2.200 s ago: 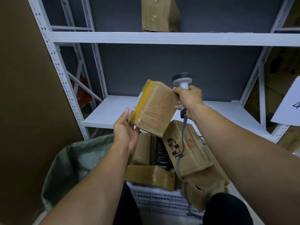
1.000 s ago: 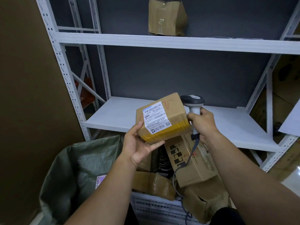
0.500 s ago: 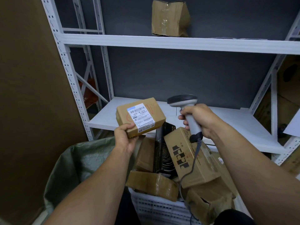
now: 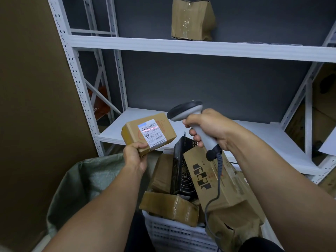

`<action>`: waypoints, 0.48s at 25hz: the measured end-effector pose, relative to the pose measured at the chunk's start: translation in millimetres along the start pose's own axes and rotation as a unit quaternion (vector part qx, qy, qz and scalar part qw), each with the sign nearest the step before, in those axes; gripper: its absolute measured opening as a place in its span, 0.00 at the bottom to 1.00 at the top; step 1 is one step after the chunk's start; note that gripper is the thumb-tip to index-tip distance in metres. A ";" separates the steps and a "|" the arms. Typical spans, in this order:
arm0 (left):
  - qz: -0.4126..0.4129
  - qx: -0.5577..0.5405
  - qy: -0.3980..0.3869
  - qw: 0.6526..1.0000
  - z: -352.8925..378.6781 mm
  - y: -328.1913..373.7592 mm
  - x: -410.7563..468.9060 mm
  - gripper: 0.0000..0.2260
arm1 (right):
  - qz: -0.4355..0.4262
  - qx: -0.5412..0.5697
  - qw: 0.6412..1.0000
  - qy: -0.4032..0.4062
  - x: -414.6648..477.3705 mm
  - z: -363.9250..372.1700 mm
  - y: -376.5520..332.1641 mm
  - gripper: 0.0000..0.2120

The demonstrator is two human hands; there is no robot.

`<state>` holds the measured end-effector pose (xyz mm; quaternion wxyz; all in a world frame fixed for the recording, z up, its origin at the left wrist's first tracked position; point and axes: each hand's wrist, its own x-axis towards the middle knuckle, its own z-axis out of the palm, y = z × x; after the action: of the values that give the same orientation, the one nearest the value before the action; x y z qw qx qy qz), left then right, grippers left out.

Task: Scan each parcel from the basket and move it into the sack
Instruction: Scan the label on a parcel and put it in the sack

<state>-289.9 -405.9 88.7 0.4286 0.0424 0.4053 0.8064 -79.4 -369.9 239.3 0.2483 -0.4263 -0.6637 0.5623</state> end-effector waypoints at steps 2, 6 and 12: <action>-0.012 0.012 0.008 1.000 -1.2 0.6 -1.4 0.30 | -0.001 -0.002 1.000 -0.006 -1.4 -0.5 -1.9 0.06; -0.015 0.017 0.024 0.999 -5.1 -0.4 2.1 0.34 | -0.004 -0.008 1.000 -0.009 -4.5 -5.3 -5.2 0.06; -0.021 0.009 0.031 0.999 -7.9 -2.4 2.0 0.25 | -0.015 -0.011 1.000 -0.008 -4.7 -8.2 -6.6 0.05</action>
<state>-292.9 -408.7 81.3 0.4322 0.0127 0.4268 0.7943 -72.2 -369.5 248.3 0.2467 -0.4141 -0.6784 0.5544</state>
